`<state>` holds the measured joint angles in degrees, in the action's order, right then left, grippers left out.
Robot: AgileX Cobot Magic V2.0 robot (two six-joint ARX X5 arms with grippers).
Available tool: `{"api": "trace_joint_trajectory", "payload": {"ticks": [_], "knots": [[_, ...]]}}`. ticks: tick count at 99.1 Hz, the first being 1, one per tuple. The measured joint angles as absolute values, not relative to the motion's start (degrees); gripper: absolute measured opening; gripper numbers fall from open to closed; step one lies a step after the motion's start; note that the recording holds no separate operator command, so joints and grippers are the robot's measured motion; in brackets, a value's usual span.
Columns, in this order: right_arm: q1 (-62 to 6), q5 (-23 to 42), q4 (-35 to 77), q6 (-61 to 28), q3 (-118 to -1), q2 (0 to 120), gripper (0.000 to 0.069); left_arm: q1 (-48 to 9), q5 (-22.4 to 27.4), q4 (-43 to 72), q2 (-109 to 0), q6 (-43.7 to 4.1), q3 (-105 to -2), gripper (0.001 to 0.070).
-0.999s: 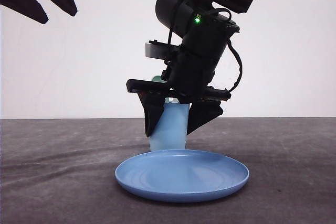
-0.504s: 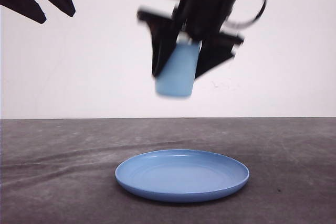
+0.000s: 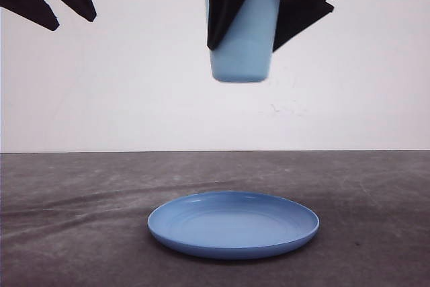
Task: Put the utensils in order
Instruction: 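Lift the cup with the right gripper and move it over the plate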
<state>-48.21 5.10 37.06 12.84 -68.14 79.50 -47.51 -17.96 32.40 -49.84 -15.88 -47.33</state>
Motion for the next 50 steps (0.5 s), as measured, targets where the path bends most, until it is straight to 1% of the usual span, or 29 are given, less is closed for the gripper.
{"api": "trace_joint_trajectory", "payload": {"ticks": [22,50], "knots": [[-52.2,7.5,34.6,12.4,-64.8,79.5,0.0409,-47.5,-18.0,32.5,-49.8,-15.9,-47.3,0.0279],[-55.4,7.7,22.7,15.4,-53.5,79.5,0.0409,-47.5,-18.0,32.6,-49.8,-15.9,-47.3,0.0279]]}}
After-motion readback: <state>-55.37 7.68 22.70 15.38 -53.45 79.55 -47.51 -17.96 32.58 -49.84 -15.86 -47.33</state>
